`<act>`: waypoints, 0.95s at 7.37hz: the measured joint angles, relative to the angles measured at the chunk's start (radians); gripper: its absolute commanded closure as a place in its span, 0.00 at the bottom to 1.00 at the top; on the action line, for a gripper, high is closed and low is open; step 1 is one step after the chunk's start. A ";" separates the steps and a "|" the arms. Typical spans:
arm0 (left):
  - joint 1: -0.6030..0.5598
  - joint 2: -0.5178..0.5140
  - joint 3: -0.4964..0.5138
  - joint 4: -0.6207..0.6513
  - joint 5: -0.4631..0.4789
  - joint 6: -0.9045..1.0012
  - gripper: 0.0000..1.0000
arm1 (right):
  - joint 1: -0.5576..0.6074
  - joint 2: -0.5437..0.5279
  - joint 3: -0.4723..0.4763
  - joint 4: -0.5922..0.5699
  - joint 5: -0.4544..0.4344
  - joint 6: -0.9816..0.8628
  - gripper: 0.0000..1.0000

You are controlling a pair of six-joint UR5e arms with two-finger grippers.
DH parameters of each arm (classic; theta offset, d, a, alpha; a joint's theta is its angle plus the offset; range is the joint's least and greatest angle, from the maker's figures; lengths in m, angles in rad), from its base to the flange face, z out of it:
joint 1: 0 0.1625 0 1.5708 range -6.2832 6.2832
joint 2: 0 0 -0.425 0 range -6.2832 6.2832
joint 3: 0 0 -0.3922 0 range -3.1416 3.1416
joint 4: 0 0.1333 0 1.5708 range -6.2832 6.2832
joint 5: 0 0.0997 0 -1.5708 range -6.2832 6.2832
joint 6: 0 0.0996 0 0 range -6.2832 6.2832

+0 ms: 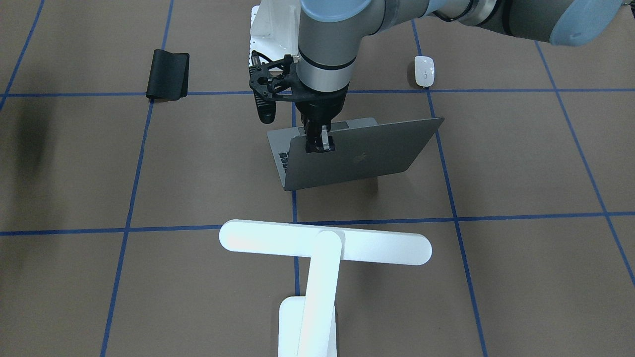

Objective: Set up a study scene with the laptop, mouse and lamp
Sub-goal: 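Nudge the laptop with the left gripper to square it below the lamp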

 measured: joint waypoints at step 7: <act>0.008 0.108 -0.125 0.006 0.074 0.107 1.00 | 0.000 0.000 -0.005 0.000 -0.003 0.003 0.00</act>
